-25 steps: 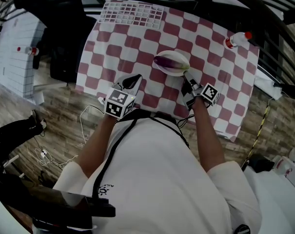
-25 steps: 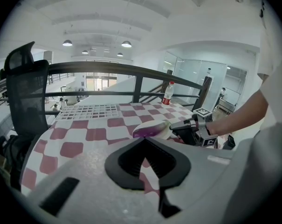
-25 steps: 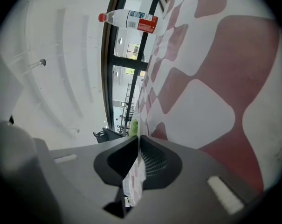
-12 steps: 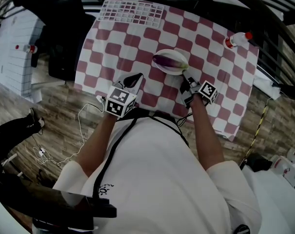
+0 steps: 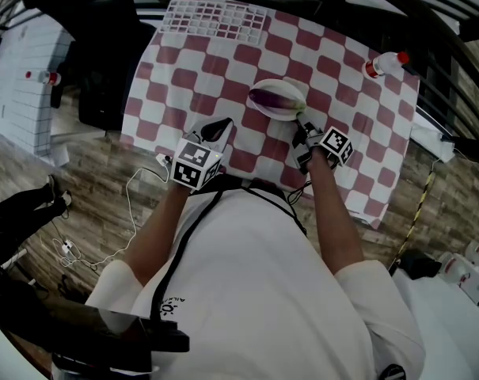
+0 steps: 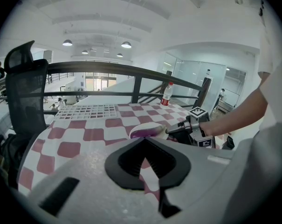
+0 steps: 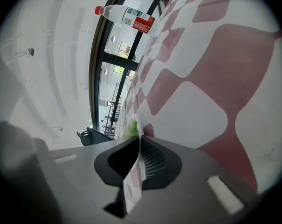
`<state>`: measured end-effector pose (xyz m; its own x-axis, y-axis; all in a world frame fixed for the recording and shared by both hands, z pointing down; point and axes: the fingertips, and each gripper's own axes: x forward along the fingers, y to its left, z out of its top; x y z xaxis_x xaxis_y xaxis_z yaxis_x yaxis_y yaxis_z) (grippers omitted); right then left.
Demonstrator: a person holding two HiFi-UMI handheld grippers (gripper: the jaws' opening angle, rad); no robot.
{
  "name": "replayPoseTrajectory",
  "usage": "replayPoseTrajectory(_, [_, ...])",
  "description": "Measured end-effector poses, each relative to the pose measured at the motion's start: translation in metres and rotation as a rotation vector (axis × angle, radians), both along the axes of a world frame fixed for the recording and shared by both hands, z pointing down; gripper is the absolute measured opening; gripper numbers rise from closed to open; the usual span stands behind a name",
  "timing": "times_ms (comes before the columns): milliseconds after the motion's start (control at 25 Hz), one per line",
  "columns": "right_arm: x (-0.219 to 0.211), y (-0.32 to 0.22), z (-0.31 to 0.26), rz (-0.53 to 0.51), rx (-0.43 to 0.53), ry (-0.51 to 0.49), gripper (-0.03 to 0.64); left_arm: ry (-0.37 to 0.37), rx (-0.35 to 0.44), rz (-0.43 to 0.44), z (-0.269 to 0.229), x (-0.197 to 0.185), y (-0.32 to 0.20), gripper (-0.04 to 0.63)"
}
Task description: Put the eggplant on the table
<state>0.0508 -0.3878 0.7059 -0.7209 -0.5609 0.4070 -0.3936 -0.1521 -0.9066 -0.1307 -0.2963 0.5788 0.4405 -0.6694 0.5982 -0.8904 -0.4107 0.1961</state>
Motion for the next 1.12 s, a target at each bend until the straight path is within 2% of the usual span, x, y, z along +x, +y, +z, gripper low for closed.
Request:
replayPoseTrajectory(360, [0.001,0.001,0.009,-0.018,-0.017,0.178,0.045,0.002,0.006,0.0,-0.002,-0.003,0.003,0.002])
replayPoseTrajectory(480, [-0.002,0.003,0.008,-0.024,-0.016,0.173,0.068,0.002,0.009,0.004,-0.003,-0.003,0.004,0.002])
replayPoseTrajectory(680, [-0.005,0.009,0.001,-0.057,0.007,0.166,0.191,0.005,0.021,0.015,-0.006,0.002,0.005,0.002])
replayPoseTrajectory(800, [0.0,0.014,-0.003,-0.057,0.01,0.17,0.202,0.008,0.028,0.026,-0.009,0.007,0.005,0.002])
replayPoseTrajectory(960, [0.01,0.022,-0.017,-0.068,0.051,0.164,0.185,0.017,0.038,0.037,-0.013,0.015,0.005,0.002])
replayPoseTrajectory(1040, [0.014,0.027,-0.031,-0.088,0.107,0.182,0.076,0.025,0.047,0.043,-0.017,0.02,0.005,0.002])
replayPoseTrajectory(1120, [0.016,0.033,-0.046,-0.117,0.166,0.196,0.008,0.035,0.057,0.05,-0.022,0.026,0.004,0.002])
